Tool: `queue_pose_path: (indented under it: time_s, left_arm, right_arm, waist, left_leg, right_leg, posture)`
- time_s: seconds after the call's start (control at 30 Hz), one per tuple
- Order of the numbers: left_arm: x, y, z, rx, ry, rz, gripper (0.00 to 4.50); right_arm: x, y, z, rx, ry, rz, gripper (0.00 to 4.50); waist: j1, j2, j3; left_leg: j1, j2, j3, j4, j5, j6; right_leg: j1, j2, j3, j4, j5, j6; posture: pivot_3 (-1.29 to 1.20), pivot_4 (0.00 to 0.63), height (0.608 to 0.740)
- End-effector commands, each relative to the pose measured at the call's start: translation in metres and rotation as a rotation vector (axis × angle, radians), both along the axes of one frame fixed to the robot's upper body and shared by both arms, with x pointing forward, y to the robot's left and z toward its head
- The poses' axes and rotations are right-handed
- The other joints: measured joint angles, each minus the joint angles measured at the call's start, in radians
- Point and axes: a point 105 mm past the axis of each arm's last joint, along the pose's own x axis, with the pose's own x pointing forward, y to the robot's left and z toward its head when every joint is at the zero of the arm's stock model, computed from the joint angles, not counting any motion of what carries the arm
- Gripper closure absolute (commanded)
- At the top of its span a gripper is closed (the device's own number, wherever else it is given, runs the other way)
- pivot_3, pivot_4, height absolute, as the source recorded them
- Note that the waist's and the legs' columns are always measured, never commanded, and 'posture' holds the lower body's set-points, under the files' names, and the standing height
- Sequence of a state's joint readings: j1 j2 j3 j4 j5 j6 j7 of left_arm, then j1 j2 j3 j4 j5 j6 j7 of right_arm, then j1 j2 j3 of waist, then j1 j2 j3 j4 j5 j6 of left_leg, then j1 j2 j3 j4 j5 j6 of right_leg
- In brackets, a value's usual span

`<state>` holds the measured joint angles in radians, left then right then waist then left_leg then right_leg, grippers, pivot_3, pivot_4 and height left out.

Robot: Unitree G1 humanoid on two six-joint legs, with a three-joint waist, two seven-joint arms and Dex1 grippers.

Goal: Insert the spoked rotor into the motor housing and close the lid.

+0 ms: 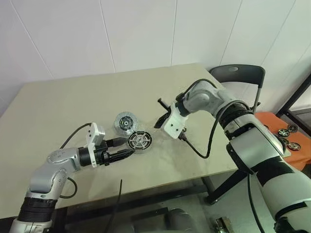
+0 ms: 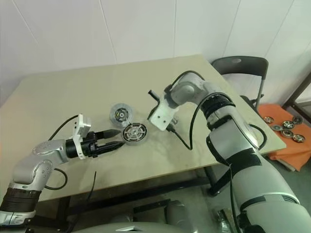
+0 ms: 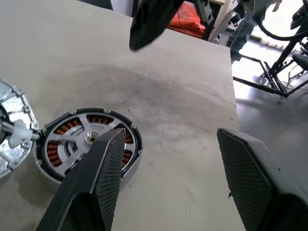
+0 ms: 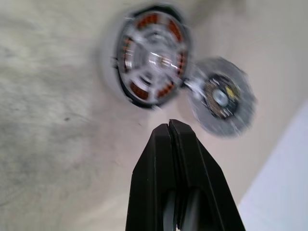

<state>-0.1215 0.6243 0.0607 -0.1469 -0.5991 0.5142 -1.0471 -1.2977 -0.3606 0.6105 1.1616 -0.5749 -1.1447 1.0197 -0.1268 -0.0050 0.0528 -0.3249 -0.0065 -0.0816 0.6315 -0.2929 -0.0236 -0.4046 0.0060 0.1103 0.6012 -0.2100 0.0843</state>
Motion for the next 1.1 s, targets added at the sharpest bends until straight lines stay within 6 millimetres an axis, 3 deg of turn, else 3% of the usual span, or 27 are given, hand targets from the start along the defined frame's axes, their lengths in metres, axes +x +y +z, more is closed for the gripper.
queue_pose_path:
  time_s: [0.03, 0.2, 0.37, 0.47, 0.6, 0.73, 1.1]
  left_arm:
    - [-0.002, 0.003, 0.009, 0.020, -0.045, -0.006, 1.25]
    - [-0.008, 0.009, 0.010, 0.014, -0.043, 0.016, 1.25]
    - [-0.011, 0.010, 0.012, 0.014, -0.042, 0.029, 1.25]
    - [-0.012, 0.010, 0.012, 0.007, -0.039, 0.033, 1.21]
    - [-0.013, 0.009, 0.009, 0.005, -0.033, 0.033, 1.21]
    - [-0.012, 0.005, 0.009, -0.003, -0.035, 0.036, 1.21]
    - [-0.015, -0.005, 0.004, -0.024, -0.022, 0.031, 1.21]
  right_arm:
    - [-0.002, 0.009, 0.001, -0.022, -0.054, 0.075, 4.50]
    - [-0.001, 0.014, -0.011, -0.030, -0.061, 0.067, 4.50]
    - [-0.008, 0.032, -0.007, 0.049, -0.138, 0.178, 4.50]
    - [-0.015, 0.029, -0.014, 0.032, -0.093, 0.213, 3.91]
    - [-0.027, 0.024, -0.020, 0.015, -0.016, 0.252, 2.54]
    - [-0.022, 0.021, -0.022, -0.030, -0.028, 0.224, 1.24]
    - [-0.015, 0.030, -0.037, -0.004, 0.029, 0.091, 1.24]
  waist:
    - [0.001, 0.000, 0.000]
    - [0.001, 0.000, 0.000]
    - [0.001, 0.000, 0.000]
    - [0.000, -0.001, 0.000]
    - [0.001, -0.001, 0.000]
    - [0.000, -0.001, 0.000]
    - [0.000, -0.002, 0.000]
  left_leg:
    - [0.000, 0.000, 0.000, 0.000, 0.000, 0.000]
    - [-0.001, 0.000, -0.001, 0.000, 0.000, 0.000]
    - [0.001, 0.000, -0.001, 0.000, 0.000, 0.000]
    - [0.002, 0.000, -0.001, 0.000, 0.000, 0.000]
    - [0.003, -0.001, -0.001, 0.001, 0.000, 0.000]
    - [0.004, -0.001, -0.001, 0.001, 0.000, 0.000]
    - [0.004, -0.001, -0.002, 0.001, 0.000, 0.000]
  right_leg:
    - [0.000, 0.000, 0.000, 0.000, 0.000, -0.001]
    - [-0.001, 0.000, 0.000, 0.001, 0.001, -0.002]
    - [-0.001, 0.000, 0.000, 0.003, 0.000, -0.004]
    - [-0.001, 0.000, 0.000, 0.006, -0.002, -0.003]
    - [-0.001, 0.000, 0.000, 0.010, -0.004, -0.004]
    - [-0.001, 0.000, -0.001, 0.011, -0.004, -0.004]
    - [-0.001, 0.000, -0.001, 0.012, -0.004, -0.005]
  posture:
    - [0.00, 0.000, 0.740]
    - [0.00, 0.000, 0.740]
    - [0.00, 0.000, 0.740]
    - [0.00, 0.000, 0.740]
    - [0.00, 0.000, 0.740]
    - [0.00, 0.000, 0.740]
    - [0.00, 0.000, 0.740]
